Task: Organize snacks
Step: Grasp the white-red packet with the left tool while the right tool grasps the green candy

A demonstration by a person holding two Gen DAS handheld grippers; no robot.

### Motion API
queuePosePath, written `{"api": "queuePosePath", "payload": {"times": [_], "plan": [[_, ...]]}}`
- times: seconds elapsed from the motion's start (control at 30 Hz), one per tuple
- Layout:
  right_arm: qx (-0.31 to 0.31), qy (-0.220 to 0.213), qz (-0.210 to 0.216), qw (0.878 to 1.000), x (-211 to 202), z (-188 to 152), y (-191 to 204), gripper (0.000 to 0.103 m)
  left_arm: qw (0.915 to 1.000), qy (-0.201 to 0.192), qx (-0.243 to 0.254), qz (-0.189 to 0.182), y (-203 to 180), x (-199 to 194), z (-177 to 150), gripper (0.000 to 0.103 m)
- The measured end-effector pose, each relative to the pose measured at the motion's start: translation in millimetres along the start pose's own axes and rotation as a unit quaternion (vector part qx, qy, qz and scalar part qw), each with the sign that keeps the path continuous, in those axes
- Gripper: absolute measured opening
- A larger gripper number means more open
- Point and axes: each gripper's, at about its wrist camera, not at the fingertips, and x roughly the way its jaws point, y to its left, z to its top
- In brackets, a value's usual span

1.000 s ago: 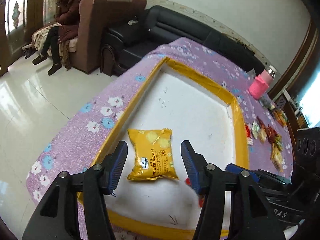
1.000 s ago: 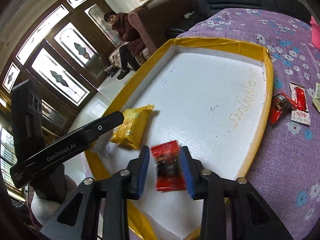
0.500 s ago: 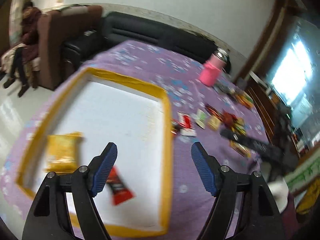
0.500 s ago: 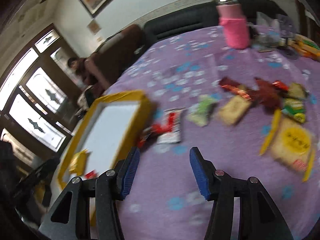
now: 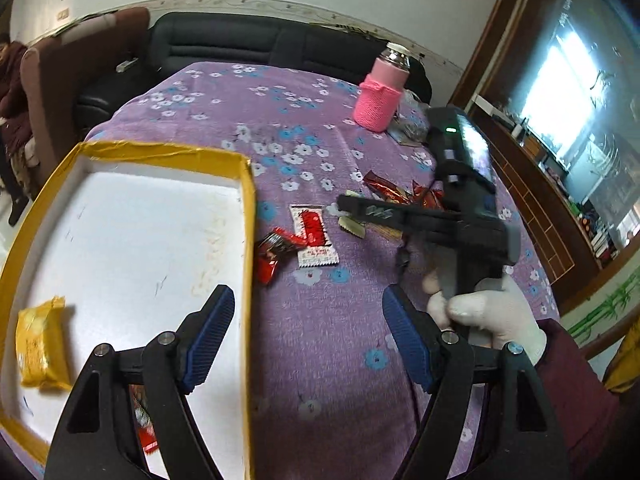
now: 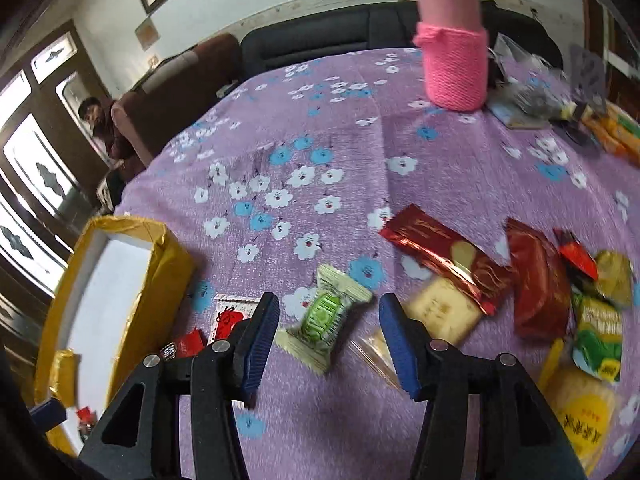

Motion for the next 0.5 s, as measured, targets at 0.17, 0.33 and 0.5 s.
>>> {"api": "queuePosePath", "payload": {"times": [0.17,0.33,0.5], "plan": [[-0.038,0.007,-0.026,0.999,10,-8,10,0.020,0.9999,0.005,0.014,0.003,-9,17,15,0.076],[-0.013,0.026,0.003,1.000,-18,-35,-12,0.020,0.9981,0.028,0.054,0.015,-28,43,35,0.062],[0.021,0.020,0.048,0.998,-55,-78,-39,0.020,0.9918,0.083,0.081,0.054,-41,101,53,0.062]]}}
